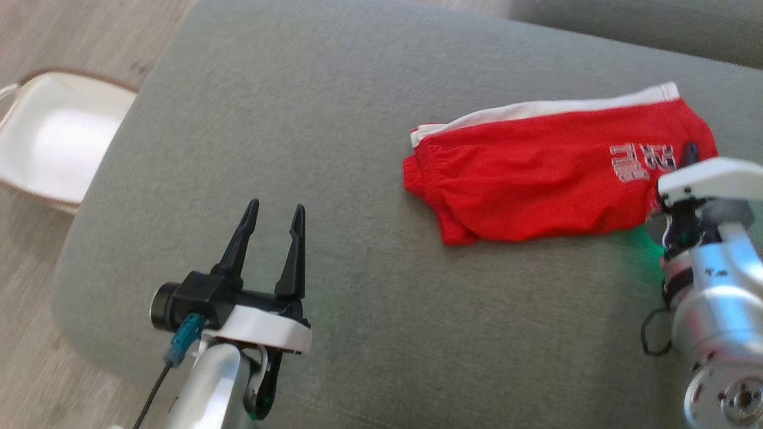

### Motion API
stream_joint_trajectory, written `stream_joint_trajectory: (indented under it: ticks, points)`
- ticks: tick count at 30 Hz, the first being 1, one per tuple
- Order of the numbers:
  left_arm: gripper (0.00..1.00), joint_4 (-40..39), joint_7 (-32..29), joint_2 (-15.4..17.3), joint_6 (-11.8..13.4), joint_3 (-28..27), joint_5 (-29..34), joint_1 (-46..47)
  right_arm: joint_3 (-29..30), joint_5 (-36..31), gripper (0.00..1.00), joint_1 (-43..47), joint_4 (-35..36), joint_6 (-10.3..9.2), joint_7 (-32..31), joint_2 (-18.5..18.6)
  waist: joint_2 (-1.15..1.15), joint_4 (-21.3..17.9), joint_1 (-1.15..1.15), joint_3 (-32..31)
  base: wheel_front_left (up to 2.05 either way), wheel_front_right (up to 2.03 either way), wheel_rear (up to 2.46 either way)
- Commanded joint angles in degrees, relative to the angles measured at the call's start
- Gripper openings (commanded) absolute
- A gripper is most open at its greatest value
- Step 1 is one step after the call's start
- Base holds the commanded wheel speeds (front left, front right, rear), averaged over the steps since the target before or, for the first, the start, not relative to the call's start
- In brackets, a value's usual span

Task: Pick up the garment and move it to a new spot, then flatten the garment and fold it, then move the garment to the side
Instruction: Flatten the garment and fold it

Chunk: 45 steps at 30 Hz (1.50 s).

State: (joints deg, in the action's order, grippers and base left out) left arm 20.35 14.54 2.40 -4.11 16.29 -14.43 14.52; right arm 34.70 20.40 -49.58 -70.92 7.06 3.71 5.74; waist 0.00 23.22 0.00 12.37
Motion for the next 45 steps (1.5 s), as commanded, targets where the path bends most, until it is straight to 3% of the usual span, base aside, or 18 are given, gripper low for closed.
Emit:
stream_joint_trajectory:
  ticks: [1,13,18,24,28,34,38,45]
  points:
    - [1.00,-1.38,0.46,0.69,-0.33,-2.45,0.49,0.27,-0.62,0.69,0.00,0.33,1.79,0.43,1.00,-1.04,0.00,-2.21,0.00,-2.12,0.00,0.00,0.00]
    - [1.00,-1.55,0.46,0.80,-1.02,-4.27,1.61,-3.10,1.56,6.61,0.00,12.02,8.17,0.43,3.57,-2.61,0.00,-7.44,0.00,-6.90,0.00,0.00,0.00]
    - [1.00,-1.75,0.46,0.77,-1.45,-4.23,1.79,-3.93,2.48,7.04,0.00,14.08,10.08,0.43,3.62,-2.73,0.00,-7.81,0.00,-7.23,0.00,0.00,0.00]
    - [1.00,-1.58,0.46,0.68,-1.95,-3.93,1.86,-3.82,-1.16,7.64,0.00,13.27,13.64,0.43,2.37,-2.84,0.00,-6.66,0.00,-6.74,0.00,0.00,0.00]
    - [1.00,-1.13,0.46,0.65,-2.11,-3.95,1.88,-3.75,-7.39,11.80,0.00,12.28,14.79,0.43,2.25,-2.85,0.00,-5.54,0.00,-7.38,0.00,0.00,0.00]
    - [1.00,-0.47,0.46,0.62,-2.22,-4.08,2.13,-4.12,-25.14,26.14,0.00,15.07,22.20,0.43,1.47,-2.85,0.00,-3.99,0.00,-8.70,0.00,0.00,0.00]
    - [1.00,-0.26,0.46,0.60,-2.31,-3.94,2.18,-4.33,-35.14,32.17,0.00,18.21,27.31,0.43,2.01,-2.86,0.00,-2.90,0.00,-9.14,0.00,0.00,0.00]
    - [1.00,0.11,0.46,0.57,-2.40,-3.73,2.16,-4.57,-45.59,37.40,0.00,19.78,30.71,0.43,3.54,-2.86,0.00,-0.43,0.00,-9.08,0.00,0.00,0.00]
